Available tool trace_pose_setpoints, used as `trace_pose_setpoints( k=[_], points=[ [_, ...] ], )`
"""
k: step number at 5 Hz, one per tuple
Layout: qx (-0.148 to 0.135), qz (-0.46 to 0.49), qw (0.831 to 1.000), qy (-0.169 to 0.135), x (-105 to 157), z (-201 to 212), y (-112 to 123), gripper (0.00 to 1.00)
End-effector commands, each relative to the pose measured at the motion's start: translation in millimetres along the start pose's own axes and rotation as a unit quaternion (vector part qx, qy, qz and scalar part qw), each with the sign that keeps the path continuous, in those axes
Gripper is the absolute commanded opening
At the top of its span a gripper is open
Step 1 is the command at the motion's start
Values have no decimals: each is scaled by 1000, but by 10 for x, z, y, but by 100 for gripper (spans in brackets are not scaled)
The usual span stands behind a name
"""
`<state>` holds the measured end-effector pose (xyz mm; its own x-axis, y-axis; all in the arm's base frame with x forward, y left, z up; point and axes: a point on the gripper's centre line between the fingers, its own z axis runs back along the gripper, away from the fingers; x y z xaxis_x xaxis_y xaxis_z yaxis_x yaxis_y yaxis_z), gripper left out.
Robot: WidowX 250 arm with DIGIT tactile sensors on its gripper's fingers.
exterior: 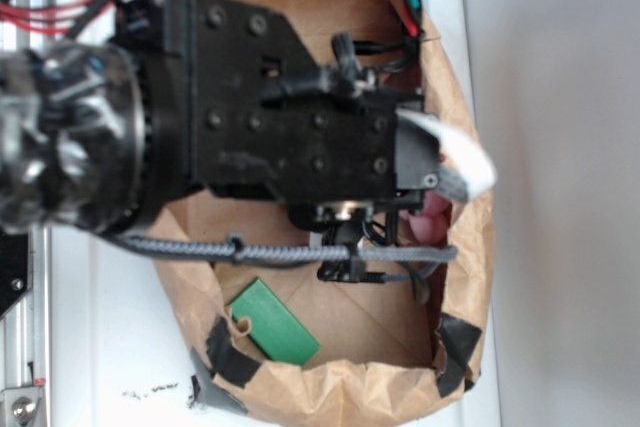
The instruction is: Grab the pink bunny.
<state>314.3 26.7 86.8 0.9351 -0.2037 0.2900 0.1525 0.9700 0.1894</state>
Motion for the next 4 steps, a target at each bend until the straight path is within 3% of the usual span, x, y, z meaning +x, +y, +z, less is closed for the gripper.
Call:
trace_pose_setpoints(
  k=[1, 2, 3, 4],
  points=[
    [32, -59, 997, -36, 82, 205, -16, 100],
    [32, -59, 997, -36, 82, 205, -16, 100],
    [13, -117, 991, -56, 145, 122, -26, 100],
    [-1, -183, 978, -98, 177, 135, -42, 100]
  ],
)
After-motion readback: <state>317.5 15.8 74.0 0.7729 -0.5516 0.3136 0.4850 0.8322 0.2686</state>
